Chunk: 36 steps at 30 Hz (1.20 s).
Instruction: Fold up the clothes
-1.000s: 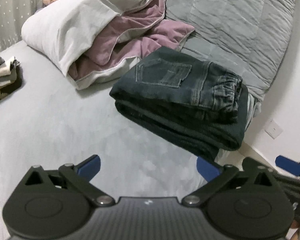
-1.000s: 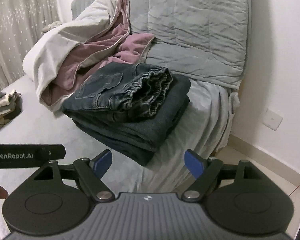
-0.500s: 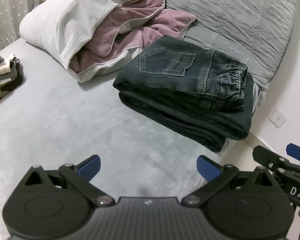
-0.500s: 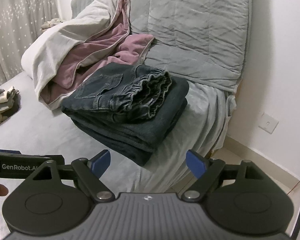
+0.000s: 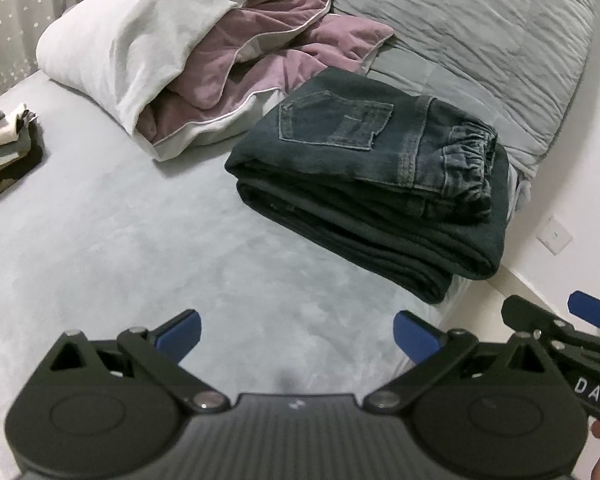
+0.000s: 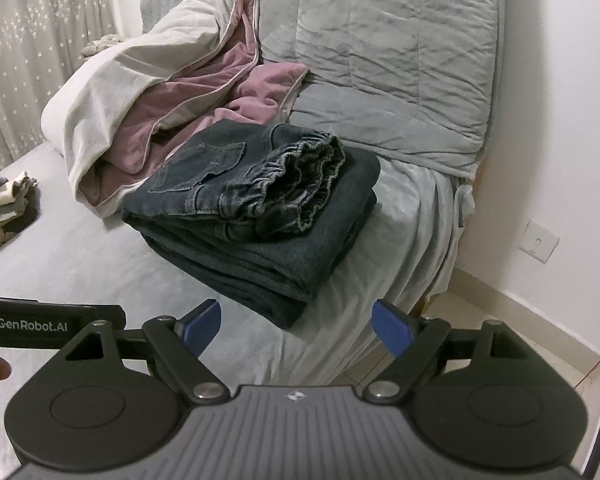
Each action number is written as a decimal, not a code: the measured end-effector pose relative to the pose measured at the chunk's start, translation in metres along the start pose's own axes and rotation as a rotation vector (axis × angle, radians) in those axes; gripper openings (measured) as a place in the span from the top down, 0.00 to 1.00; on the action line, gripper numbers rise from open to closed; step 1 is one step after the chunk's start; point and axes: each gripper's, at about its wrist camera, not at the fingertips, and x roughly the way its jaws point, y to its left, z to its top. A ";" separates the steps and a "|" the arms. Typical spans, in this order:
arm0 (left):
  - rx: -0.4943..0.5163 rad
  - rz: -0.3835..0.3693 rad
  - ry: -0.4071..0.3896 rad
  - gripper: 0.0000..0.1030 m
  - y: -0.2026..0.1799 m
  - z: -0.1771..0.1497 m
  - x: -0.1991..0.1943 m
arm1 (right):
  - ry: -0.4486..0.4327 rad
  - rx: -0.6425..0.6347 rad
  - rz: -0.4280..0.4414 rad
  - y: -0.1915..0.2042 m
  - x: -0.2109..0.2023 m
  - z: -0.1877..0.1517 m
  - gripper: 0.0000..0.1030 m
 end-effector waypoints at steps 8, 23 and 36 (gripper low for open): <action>-0.001 -0.001 0.006 0.00 -0.001 0.000 0.001 | 0.002 0.002 0.002 0.000 0.000 -0.001 0.17; -0.003 -0.004 0.011 0.00 0.001 0.000 0.001 | 0.006 -0.004 0.012 0.002 -0.001 -0.001 0.17; -0.002 -0.004 0.014 0.00 0.001 0.000 0.001 | 0.007 -0.007 0.015 0.003 -0.001 -0.001 0.17</action>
